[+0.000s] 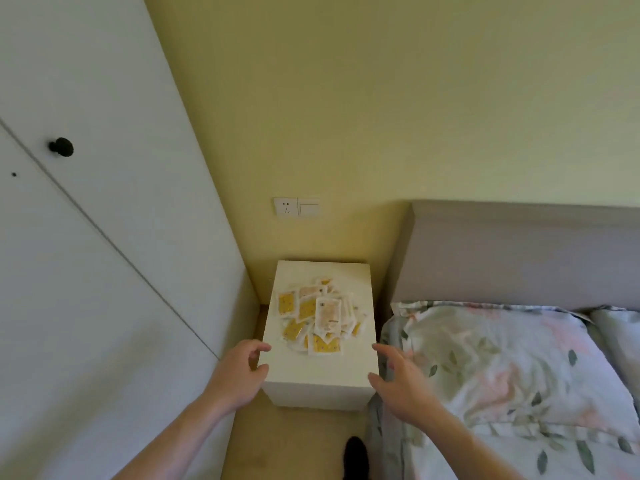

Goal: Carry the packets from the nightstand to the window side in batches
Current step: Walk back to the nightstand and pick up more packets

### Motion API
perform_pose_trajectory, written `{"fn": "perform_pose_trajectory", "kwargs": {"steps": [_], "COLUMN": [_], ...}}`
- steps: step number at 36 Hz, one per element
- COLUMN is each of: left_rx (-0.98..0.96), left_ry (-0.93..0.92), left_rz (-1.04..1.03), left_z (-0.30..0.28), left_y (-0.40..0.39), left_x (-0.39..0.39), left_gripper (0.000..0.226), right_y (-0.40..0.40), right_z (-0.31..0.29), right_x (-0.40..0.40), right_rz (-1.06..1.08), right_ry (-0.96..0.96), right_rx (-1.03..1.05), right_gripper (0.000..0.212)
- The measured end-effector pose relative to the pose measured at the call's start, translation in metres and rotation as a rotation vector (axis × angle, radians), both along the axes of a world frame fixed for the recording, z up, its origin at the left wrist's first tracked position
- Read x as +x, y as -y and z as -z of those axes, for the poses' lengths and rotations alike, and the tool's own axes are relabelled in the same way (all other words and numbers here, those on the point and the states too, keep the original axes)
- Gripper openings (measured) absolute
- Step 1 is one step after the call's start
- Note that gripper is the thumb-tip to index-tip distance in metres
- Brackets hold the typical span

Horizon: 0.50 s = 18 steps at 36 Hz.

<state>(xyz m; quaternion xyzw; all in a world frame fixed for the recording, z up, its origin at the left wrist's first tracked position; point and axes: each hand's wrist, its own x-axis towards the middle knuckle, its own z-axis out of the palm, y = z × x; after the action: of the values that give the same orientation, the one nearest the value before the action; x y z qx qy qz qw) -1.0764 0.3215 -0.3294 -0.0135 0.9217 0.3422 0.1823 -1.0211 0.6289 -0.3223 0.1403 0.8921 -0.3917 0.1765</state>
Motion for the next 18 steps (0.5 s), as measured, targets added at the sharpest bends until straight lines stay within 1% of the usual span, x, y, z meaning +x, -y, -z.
{"fn": "perform_pose_trajectory", "kwargs": {"steps": [4,8,13,15,18], "left_rx": [0.001,0.021,0.087,0.110,0.135], "left_ry": [0.017,0.071,0.238,0.304,0.352], "left_rz": [-0.074,-0.128,-0.250,-0.312,-0.358], "left_z": [0.007,0.023,0.064,0.084,0.113], "left_y": [-0.012,-0.018,-0.014,-0.012,-0.008], "left_x": [-0.037,-0.069,-0.111,-0.130,-0.155], "left_gripper": [0.035,0.035,0.034,0.033,0.030], "right_y": [-0.011,-0.005,0.010,0.015,0.024], "right_z": [0.023,0.047,0.084,0.101,0.126], "right_x": [-0.060,-0.111,-0.163,-0.181,-0.206], "right_rz": [-0.031,-0.004,0.101,0.120,0.135], "right_ry": [0.054,0.095,0.198,0.232,0.258], "right_rx": [-0.011,-0.079,-0.134,-0.125,-0.086], "right_gripper": [0.058,0.056,0.056,0.058,0.061]}}
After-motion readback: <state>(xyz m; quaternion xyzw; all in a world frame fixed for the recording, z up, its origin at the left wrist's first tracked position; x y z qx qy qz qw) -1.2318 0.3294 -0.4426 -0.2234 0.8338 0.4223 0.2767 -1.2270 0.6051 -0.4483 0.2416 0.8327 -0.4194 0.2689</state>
